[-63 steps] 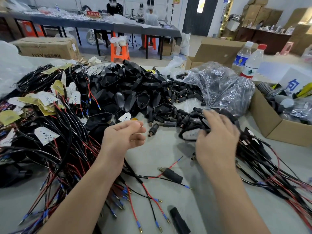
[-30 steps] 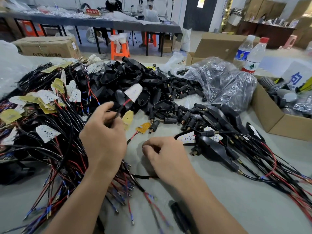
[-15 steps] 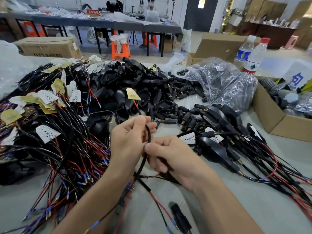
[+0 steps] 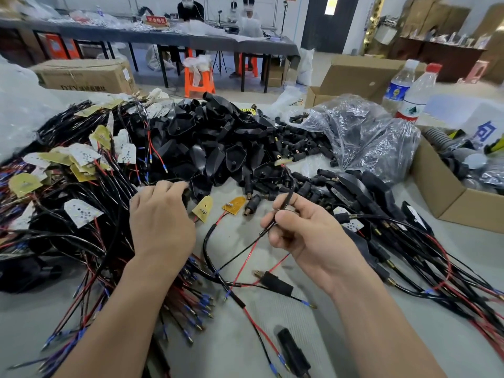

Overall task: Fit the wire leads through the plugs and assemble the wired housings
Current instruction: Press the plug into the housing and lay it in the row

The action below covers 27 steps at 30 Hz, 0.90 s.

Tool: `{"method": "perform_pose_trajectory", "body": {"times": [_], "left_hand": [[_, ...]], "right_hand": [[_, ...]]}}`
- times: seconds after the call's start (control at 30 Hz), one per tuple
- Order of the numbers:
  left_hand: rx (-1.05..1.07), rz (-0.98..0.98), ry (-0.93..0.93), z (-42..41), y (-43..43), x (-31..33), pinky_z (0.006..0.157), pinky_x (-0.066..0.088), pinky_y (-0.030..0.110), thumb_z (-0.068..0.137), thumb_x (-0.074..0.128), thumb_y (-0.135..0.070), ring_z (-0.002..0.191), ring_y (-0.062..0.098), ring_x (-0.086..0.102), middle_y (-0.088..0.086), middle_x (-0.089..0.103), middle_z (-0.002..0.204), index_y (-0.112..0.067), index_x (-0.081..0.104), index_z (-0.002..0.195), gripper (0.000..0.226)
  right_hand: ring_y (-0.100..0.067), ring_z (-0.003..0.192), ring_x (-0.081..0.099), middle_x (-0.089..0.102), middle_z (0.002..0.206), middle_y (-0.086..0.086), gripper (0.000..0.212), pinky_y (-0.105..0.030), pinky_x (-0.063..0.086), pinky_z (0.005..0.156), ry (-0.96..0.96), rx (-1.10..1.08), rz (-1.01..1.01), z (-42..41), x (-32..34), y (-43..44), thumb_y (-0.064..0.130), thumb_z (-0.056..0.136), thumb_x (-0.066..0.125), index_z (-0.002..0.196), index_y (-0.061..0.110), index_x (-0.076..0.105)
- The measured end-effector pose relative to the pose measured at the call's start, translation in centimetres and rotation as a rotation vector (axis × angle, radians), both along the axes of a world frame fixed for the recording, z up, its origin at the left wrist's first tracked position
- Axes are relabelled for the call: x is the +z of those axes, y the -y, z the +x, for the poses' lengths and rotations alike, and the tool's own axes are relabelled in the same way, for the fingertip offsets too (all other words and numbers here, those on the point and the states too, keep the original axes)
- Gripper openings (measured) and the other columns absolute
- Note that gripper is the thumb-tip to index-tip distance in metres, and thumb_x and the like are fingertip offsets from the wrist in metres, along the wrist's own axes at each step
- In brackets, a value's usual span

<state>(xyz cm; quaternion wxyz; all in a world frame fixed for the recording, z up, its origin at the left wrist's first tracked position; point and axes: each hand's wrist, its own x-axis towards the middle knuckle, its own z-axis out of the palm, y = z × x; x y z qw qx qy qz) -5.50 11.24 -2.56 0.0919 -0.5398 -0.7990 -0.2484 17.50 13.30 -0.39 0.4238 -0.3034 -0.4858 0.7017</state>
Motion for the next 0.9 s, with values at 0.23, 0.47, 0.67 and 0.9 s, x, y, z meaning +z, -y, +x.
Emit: {"method": "perform_pose_trajectory", "body": {"times": [0.23, 0.47, 0.67, 0.9], "left_hand": [[-0.214, 0.407, 0.495, 2.3, 0.4, 1.5, 0.083, 0.038, 0.0, 0.077, 0.081, -0.036, 0.098, -0.014, 0.051, -0.02, 0.055, 0.106, -0.035, 0.06, 0.136, 0.063], [-0.59, 0.2, 0.661, 4.3, 0.8, 1.1, 0.088, 0.055, 0.019, 0.067, 0.08, -0.009, 0.103, -0.003, 0.069, -0.024, 0.075, 0.103, -0.037, 0.07, 0.11, 0.052], [-0.848, 0.04, 0.643, 3.7, 0.9, 1.0, 0.095, 0.05, 0.014, 0.067, 0.067, 0.0, 0.124, -0.005, 0.06, -0.031, 0.067, 0.126, -0.045, 0.057, 0.14, 0.086], [-0.735, 0.284, 1.206, 4.6, 0.7, 1.1, 0.095, 0.058, 0.029, 0.063, 0.082, 0.004, 0.122, 0.013, 0.067, -0.004, 0.069, 0.133, -0.034, 0.053, 0.144, 0.094]], "right_hand": [[-0.015, 0.053, 0.044, 0.063, 0.072, -0.007, 0.024, -0.027, 0.039, 0.059, 0.035, -0.042, 0.064, -0.1, -0.2, -0.1, 0.001, 0.101, 0.049, 0.094, 0.017, 0.065], [-0.014, 0.048, 0.042, 0.063, 0.064, -0.009, 0.025, -0.021, 0.036, 0.048, 0.206, -0.207, 0.229, -1.1, -1.0, -0.6, 0.002, 0.101, 0.053, 0.104, 0.018, 0.072], [-0.015, 0.044, 0.049, 0.068, 0.065, -0.009, 0.013, -0.022, 0.041, 0.046, 0.316, -0.179, 0.286, -0.8, -1.2, -0.4, 0.01, 0.094, 0.066, 0.089, 0.014, 0.077], [-0.013, 0.046, 0.049, 0.065, 0.065, -0.008, 0.014, -0.02, 0.043, 0.049, 0.068, -0.254, 0.117, -1.3, -0.5, -0.4, 0.004, 0.099, 0.059, 0.091, 0.003, 0.07]]}}
